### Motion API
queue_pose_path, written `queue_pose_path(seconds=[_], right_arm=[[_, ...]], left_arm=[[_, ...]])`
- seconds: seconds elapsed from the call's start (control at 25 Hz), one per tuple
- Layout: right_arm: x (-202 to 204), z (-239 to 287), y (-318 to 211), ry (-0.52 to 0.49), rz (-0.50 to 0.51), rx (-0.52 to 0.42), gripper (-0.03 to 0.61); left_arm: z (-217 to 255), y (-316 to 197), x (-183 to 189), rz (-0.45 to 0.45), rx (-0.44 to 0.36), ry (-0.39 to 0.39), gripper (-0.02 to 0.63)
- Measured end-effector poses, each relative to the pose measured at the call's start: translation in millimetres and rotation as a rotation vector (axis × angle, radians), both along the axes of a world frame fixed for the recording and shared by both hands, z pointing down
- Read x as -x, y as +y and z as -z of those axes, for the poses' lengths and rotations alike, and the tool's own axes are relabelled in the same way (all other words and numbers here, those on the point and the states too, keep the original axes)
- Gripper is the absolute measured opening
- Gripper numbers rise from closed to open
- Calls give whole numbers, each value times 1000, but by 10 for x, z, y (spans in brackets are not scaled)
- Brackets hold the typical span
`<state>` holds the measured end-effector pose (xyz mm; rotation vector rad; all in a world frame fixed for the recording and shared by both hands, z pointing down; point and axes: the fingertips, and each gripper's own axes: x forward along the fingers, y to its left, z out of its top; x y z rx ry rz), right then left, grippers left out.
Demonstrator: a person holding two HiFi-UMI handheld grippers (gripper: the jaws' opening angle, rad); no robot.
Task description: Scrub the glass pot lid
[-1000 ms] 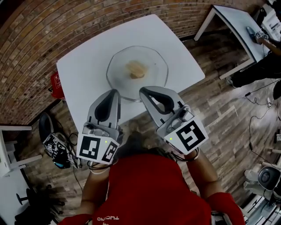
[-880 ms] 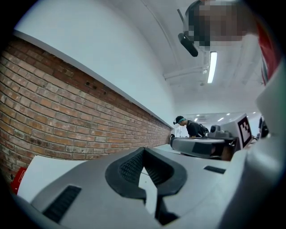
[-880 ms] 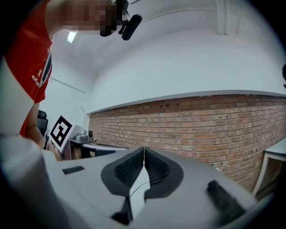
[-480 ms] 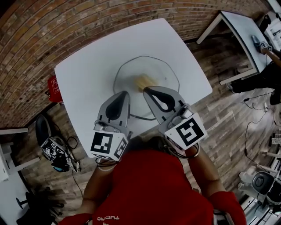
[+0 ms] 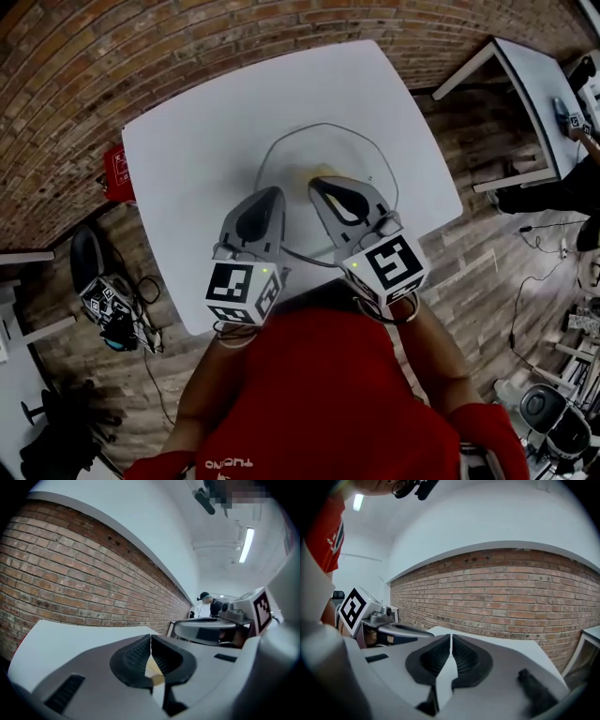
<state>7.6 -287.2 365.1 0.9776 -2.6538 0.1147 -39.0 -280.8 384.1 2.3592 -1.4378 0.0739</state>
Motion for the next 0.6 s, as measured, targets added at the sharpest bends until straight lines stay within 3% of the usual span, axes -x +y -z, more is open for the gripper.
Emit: queue_pose_path(seconds=[0.28,0.36,0.4,0.44,0.6], right_arm=[[-57,-402,-237,111,-1,108,34],[-106,-548,-269,144,2,144,74],[-127,-626,-280,159,6,167,125],[-150,-704,-292,176,8,187,136],[-292,-992,-344,264,-9,236,143]], left_arm=[[-273,-109,194,99,102,-35,20],[-356,-111,234,119,134,-31,31],[-404,-106,248,123,152,-25,82],[-456,-97,266,128,171,-21,123],[-677,-41,363,165,254,-3,174]])
